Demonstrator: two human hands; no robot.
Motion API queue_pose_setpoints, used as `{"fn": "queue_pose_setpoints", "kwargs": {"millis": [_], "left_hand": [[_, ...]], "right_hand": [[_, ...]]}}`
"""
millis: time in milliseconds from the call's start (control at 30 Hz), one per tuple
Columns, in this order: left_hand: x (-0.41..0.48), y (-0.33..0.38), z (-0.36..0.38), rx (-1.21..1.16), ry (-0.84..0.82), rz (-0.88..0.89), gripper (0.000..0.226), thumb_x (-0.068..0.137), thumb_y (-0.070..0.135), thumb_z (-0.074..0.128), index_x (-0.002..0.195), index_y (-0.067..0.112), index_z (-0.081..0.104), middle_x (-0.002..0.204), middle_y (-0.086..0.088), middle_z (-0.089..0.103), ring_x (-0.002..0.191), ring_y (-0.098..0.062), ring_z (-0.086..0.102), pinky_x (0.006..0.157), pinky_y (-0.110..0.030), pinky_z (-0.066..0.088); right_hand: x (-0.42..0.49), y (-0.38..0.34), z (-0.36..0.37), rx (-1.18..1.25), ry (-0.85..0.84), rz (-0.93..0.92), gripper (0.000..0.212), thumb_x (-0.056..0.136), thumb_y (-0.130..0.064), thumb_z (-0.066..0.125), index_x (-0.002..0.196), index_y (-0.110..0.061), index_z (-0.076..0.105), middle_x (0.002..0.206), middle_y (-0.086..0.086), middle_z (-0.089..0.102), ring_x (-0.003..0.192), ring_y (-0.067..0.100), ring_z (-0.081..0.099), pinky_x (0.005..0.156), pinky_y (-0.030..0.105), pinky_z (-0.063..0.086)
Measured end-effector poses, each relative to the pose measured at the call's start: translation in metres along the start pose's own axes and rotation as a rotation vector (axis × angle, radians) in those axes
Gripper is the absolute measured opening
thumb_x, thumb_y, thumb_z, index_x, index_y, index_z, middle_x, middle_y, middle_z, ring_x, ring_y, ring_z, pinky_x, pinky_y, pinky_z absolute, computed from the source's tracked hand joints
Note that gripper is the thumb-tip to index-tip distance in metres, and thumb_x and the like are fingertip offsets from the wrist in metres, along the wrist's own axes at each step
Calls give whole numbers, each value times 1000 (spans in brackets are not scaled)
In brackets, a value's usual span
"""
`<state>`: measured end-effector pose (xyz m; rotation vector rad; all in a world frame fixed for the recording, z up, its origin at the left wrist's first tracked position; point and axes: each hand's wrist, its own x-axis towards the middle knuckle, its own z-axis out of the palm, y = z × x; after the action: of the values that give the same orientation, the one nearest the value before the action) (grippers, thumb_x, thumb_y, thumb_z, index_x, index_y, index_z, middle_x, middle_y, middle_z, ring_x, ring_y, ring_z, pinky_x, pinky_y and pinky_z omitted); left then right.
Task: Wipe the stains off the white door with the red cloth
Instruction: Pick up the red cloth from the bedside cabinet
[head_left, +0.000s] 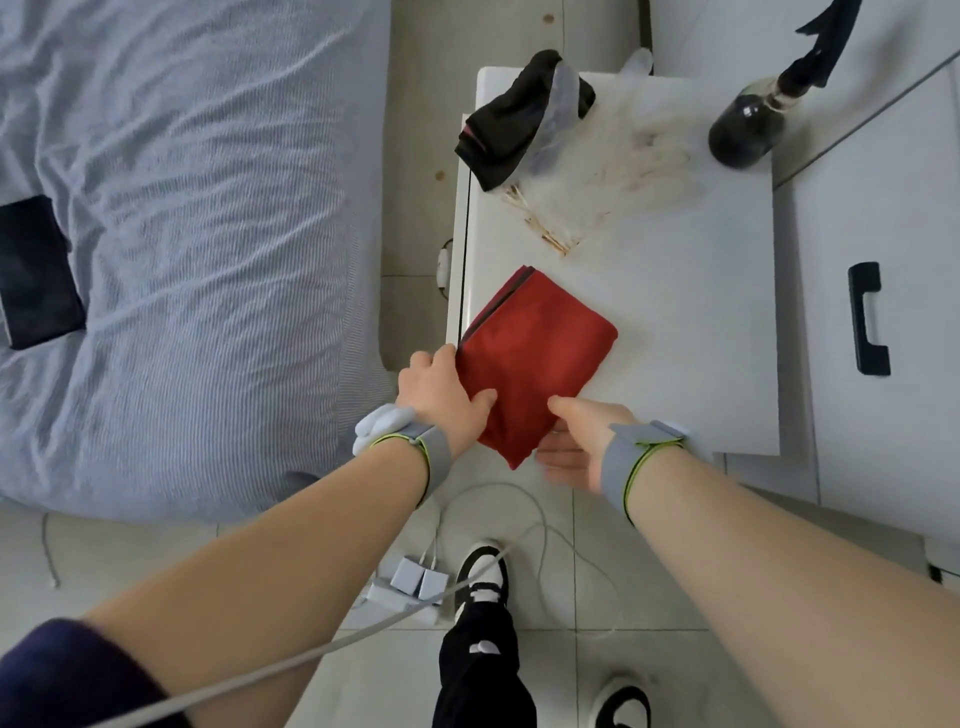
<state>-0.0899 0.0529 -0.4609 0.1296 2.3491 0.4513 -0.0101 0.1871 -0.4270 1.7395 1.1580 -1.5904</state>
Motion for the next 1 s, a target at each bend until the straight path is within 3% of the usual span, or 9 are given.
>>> {"fn": "queue_pose_setpoints", "kwargs": {"millis": [167, 233, 300, 400, 467, 600, 733, 900, 1000], "left_hand": [[4, 3, -6, -2, -9, -38, 55, 83, 45, 75, 126, 18, 56, 122, -8, 60, 114, -33, 57, 96, -46, 52], [-1, 5, -11, 16, -39, -48, 35, 80, 39, 75, 106, 21, 61, 114, -8, 59, 107, -32, 58, 88, -42, 53], [-11, 9, -16, -73, -81, -72, 20, 76, 31, 74, 82, 20, 59, 102, -9, 61, 96, -30, 61, 74, -33, 50], [-33, 21, -21, -407, -135, -113, 9, 78, 14, 70, 84, 9, 66, 77, -4, 65, 69, -20, 61, 57, -22, 49], [-54, 34, -31, -590, -169, -144, 10, 81, 4, 66, 90, 7, 69, 72, -2, 64, 58, -13, 60, 50, -16, 50], [-98, 62, -50, -746, -230, -118, 34, 80, 5, 65, 114, 8, 66, 89, -10, 72, 72, -23, 72, 64, -36, 64], [-147, 94, -65, -721, -246, 20, 43, 91, 3, 63, 131, 16, 54, 104, -9, 69, 85, -23, 73, 65, -30, 61], [-209, 129, -83, -691, -208, 220, 25, 99, 21, 66, 123, 23, 61, 108, 1, 75, 97, -16, 74, 84, -35, 62], [-265, 155, -95, -664, -188, 334, 19, 97, 29, 71, 114, 23, 68, 102, 3, 78, 94, -13, 76, 86, -34, 62]], "right_hand": [[4, 9, 3, 46, -46, -80, 19, 94, -21, 70, 83, -9, 61, 83, 15, 65, 74, 26, 63, 90, 45, 58], [3, 10, 3, 56, -28, -148, 12, 91, -18, 70, 82, -12, 64, 88, 13, 68, 79, 24, 65, 92, 43, 58], [-5, 9, 2, 132, -41, -187, 6, 89, -17, 66, 89, -11, 67, 87, 11, 67, 76, 23, 64, 82, 39, 60], [-25, 8, -3, 276, -71, -178, 27, 86, -22, 65, 105, -4, 69, 98, 23, 72, 81, 26, 65, 80, 41, 59], [-46, 7, -13, 301, -52, -170, 18, 90, -27, 63, 100, -12, 69, 96, 14, 74, 82, 27, 68, 79, 39, 58], [-91, 8, -45, 280, 2, -243, 18, 97, -32, 56, 89, -19, 66, 92, 8, 71, 83, 28, 70, 76, 43, 60], [-140, 10, -82, 223, 37, -360, 23, 99, -34, 50, 89, -17, 63, 105, 13, 70, 96, 31, 70, 90, 50, 59], [-201, 21, -128, 211, 73, -474, 26, 96, -38, 52, 95, -15, 65, 110, 13, 70, 103, 31, 68, 96, 52, 57], [-247, 41, -169, 248, 104, -527, 38, 93, -45, 57, 102, -9, 68, 111, 14, 73, 102, 31, 71, 91, 48, 60]]}}
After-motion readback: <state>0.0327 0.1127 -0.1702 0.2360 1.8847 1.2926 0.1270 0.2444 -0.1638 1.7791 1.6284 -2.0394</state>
